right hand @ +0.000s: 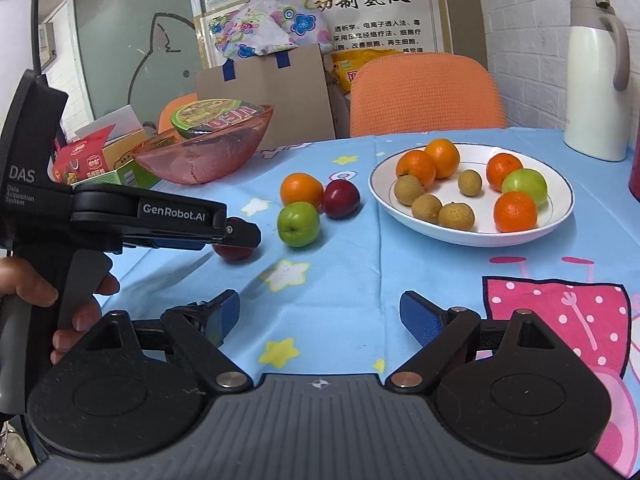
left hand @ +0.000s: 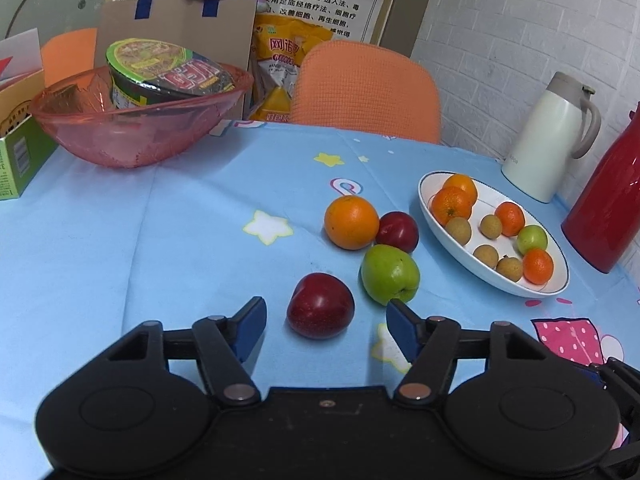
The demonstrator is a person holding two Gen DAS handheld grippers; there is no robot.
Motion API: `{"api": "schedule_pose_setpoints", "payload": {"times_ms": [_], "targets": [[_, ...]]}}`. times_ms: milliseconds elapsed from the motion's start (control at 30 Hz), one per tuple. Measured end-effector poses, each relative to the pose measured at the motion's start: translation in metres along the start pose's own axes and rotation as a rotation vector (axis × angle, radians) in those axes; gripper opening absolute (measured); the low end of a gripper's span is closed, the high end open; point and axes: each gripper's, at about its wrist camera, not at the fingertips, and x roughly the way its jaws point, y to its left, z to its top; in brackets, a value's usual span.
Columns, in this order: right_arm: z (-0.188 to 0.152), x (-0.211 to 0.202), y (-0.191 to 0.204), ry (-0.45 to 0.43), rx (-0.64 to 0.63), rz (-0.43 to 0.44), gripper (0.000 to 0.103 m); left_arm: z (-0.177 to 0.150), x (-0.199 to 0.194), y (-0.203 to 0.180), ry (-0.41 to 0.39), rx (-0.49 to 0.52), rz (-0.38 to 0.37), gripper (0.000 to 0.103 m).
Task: Organize fruits
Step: 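Grasp a red plum with the left tool while the right tool grasps a green apple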
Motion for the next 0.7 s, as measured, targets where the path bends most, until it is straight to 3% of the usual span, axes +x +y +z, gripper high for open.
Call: {"api": "schedule_pose_setpoints", "payload": {"times_ms": [333,700], "targets": [[0.003,0.013,-0.002,0.018,0.007,0.006,0.103,0.004,0.013,0.008,0.040,-0.002,-0.029,0.102],[0.033,0.044,0.007,0.004,-0.032,0.018,0.103,0.005,0.001,0.031,0.057,-0.043,-0.040,0.102]]}}
